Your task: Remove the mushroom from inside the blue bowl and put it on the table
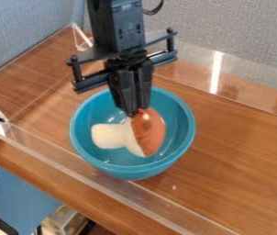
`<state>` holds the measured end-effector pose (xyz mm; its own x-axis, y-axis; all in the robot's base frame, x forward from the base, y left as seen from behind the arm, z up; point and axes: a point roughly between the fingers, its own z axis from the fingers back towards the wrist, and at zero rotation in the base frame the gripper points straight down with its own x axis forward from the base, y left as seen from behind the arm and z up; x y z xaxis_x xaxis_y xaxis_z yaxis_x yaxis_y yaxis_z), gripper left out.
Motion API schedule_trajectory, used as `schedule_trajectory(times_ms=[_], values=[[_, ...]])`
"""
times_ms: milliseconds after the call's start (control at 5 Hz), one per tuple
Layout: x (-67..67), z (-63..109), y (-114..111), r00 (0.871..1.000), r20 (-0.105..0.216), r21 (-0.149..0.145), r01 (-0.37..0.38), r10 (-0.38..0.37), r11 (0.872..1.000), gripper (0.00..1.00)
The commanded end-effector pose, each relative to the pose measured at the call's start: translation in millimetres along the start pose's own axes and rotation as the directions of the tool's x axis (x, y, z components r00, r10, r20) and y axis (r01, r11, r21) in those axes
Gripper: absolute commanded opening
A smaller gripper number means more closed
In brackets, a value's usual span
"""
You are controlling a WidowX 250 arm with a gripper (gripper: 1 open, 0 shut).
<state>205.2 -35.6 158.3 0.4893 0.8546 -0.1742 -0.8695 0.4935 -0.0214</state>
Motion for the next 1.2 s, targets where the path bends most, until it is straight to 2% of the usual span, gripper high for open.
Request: schedule_trajectory(times_ms=[0,200,600,800,1000], values=[[2.2,17.0,-4.7,0.999,0.027,-0.055,-0.022,0.023,0.998,0.00],[4.2,20.2,-2.0,0.998,0.025,-0.059,-0.063,0.065,0.996,0.00],[6.7,3.6,2.6,0.991,0.032,-0.054,-0.130,0.132,0.990,0.00],[-9.0,3.0,-6.5,0.991,0.024,-0.052,-0.132,0.133,0.990,0.00],[-25.0,-7.3,-19.0,0.998,0.028,-0.030,-0.053,0.054,0.998,0.00]])
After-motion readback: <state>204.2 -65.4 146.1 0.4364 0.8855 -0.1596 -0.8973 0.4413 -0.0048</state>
